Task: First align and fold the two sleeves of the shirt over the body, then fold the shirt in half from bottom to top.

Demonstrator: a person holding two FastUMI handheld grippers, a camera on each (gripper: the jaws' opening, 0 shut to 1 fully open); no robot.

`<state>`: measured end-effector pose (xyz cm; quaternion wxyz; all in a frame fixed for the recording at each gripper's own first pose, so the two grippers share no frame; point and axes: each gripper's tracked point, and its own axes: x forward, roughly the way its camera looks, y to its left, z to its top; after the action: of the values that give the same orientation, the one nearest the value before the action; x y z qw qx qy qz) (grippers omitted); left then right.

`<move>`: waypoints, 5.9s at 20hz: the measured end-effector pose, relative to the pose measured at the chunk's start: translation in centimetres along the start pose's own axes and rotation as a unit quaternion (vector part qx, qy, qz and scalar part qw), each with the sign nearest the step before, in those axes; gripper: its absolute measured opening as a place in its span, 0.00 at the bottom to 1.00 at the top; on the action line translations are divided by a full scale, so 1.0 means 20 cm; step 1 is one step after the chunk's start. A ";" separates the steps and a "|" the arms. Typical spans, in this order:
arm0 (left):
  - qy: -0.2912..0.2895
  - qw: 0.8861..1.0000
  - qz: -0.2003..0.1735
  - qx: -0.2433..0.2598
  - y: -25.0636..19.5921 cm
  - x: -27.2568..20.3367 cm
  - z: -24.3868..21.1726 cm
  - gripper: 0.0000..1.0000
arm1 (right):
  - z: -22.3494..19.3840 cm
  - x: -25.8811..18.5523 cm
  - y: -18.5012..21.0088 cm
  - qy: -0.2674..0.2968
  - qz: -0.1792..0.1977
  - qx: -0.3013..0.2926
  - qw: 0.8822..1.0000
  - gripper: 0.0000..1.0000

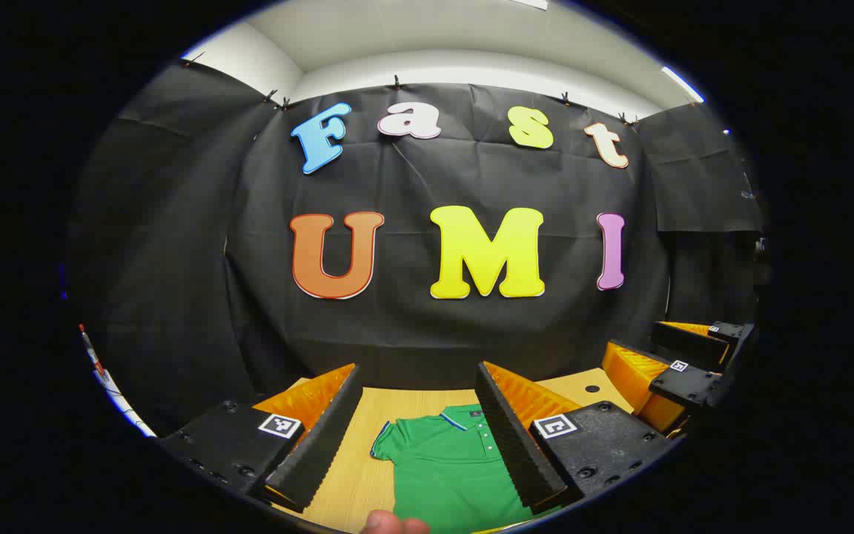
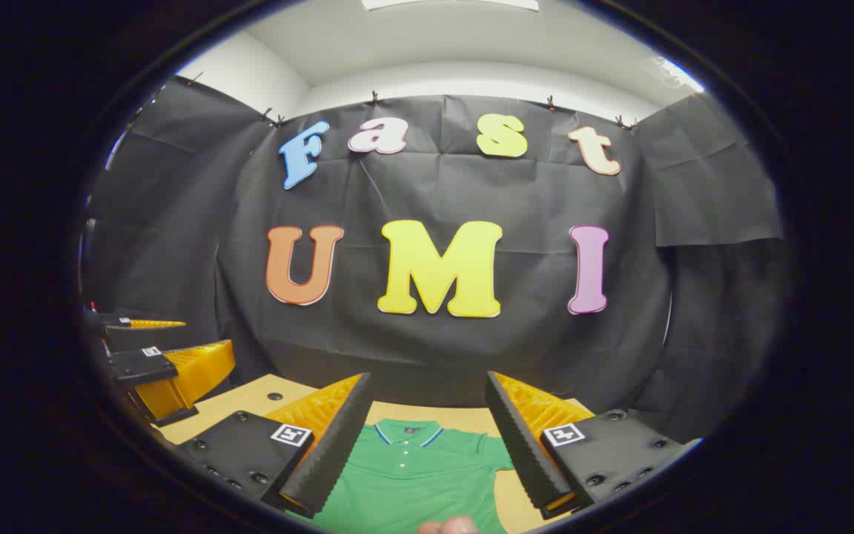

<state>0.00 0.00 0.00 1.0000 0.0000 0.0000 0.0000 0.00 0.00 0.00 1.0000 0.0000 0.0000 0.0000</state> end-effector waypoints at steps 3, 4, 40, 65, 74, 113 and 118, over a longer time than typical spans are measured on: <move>-0.003 1.000 -0.001 0.001 0.00 0.00 0.00 0.98 | 0.04 0.00 0.03 -0.005 0.009 0.001 1.000 0.97; -0.004 1.000 0.001 0.000 0.00 0.01 0.00 0.98 | 0.04 0.01 0.03 -0.006 0.011 0.002 1.000 0.97; 0.147 0.987 -0.061 -0.003 -0.47 0.29 -0.55 0.98 | -1.22 0.80 -0.93 0.454 -0.023 0.142 0.879 0.99; 0.224 0.972 0.066 -0.038 -0.19 0.29 -0.78 0.99 | -1.90 1.20 -1.01 0.573 -0.047 0.178 0.799 0.02; 0.220 0.973 0.056 -0.032 -0.18 0.26 -0.75 0.99 | -1.59 1.23 -0.86 0.519 -0.032 0.233 0.822 0.05; 0.214 0.975 0.033 -0.057 0.26 0.07 -0.80 0.99 | -1.08 0.95 0.01 0.412 0.082 0.103 0.902 0.96; 0.232 0.969 0.003 -0.078 0.32 0.24 -0.85 0.99 | -0.69 0.45 -0.17 0.302 0.110 0.052 0.945 0.97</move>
<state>4.82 6.35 -17.05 0.9695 -0.0785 0.2323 0.0031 9.08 -3.45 -13.76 0.9455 0.0516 0.3022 0.1099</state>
